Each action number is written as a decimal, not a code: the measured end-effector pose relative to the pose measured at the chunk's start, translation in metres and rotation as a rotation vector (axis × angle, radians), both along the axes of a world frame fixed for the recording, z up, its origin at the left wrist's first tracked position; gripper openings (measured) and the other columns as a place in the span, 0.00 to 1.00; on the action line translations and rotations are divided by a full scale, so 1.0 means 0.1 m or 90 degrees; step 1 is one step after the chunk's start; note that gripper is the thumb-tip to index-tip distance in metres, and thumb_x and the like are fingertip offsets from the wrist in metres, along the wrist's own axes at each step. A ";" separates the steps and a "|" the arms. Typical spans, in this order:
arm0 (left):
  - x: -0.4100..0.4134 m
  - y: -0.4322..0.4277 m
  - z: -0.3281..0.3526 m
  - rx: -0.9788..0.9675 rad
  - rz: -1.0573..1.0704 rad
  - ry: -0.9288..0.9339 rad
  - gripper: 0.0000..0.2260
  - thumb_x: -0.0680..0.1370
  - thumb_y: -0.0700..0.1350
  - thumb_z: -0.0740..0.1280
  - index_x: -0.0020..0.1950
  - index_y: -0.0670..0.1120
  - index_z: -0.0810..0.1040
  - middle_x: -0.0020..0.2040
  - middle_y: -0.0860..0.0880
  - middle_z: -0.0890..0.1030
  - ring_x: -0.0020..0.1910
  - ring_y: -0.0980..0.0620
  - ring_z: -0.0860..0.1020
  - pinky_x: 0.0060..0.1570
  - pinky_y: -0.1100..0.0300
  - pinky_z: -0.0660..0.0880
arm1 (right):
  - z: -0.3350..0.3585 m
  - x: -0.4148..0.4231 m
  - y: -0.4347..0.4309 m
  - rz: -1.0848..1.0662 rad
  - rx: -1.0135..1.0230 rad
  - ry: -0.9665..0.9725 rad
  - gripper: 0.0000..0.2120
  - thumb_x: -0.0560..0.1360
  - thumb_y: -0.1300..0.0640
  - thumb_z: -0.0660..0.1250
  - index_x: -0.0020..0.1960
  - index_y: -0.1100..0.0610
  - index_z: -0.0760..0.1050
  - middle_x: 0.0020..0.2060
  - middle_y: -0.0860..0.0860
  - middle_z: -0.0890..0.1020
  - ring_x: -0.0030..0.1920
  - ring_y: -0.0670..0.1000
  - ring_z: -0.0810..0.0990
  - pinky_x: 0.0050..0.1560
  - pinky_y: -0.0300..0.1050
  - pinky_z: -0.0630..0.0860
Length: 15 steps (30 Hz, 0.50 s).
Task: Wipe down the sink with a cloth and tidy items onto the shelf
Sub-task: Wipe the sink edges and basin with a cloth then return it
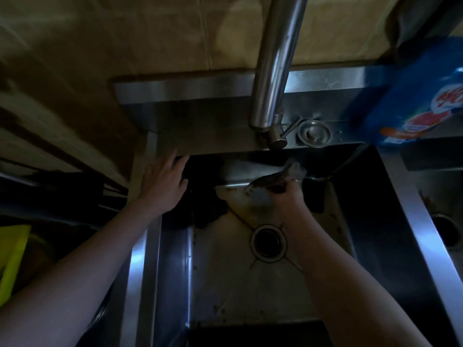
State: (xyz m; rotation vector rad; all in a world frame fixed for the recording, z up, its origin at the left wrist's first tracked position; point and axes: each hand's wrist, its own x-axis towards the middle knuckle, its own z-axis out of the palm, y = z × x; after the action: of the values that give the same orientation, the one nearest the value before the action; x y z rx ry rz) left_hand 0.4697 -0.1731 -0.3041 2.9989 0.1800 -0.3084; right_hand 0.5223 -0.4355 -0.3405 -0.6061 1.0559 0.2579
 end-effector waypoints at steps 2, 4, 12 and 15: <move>0.14 0.06 -0.03 -0.002 -0.020 -0.012 0.27 0.77 0.48 0.63 0.74 0.53 0.57 0.77 0.46 0.52 0.71 0.36 0.61 0.67 0.37 0.59 | -0.01 0.20 -0.05 -0.102 -0.024 -0.029 0.09 0.79 0.64 0.58 0.57 0.58 0.72 0.49 0.55 0.76 0.51 0.54 0.78 0.59 0.50 0.76; 0.26 0.12 -0.06 -0.003 -0.050 -0.016 0.28 0.77 0.48 0.62 0.74 0.54 0.55 0.78 0.47 0.52 0.72 0.37 0.60 0.67 0.37 0.59 | 0.00 0.33 -0.08 -0.131 -0.089 -0.038 0.10 0.79 0.64 0.59 0.59 0.58 0.72 0.51 0.55 0.77 0.52 0.55 0.77 0.57 0.52 0.76; 0.40 0.18 -0.14 -0.029 -0.046 0.012 0.26 0.79 0.49 0.60 0.75 0.51 0.55 0.75 0.45 0.59 0.69 0.37 0.65 0.67 0.41 0.61 | -0.01 0.41 0.31 -0.104 -0.256 -0.049 0.15 0.79 0.65 0.59 0.64 0.60 0.71 0.60 0.58 0.77 0.57 0.58 0.77 0.62 0.52 0.74; 0.37 0.20 -0.07 0.005 -0.059 -0.051 0.23 0.78 0.49 0.60 0.73 0.50 0.60 0.73 0.45 0.62 0.67 0.38 0.67 0.66 0.43 0.62 | -0.12 0.24 0.57 0.040 -0.310 -0.084 0.17 0.78 0.62 0.61 0.67 0.61 0.70 0.56 0.59 0.76 0.54 0.58 0.76 0.60 0.49 0.73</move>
State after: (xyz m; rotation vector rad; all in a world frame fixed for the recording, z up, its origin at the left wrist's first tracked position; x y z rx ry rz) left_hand 0.5072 -0.1533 -0.3113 3.0257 0.0342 -0.1956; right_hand 0.5459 -0.3785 -0.3523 -1.0806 0.9764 0.0100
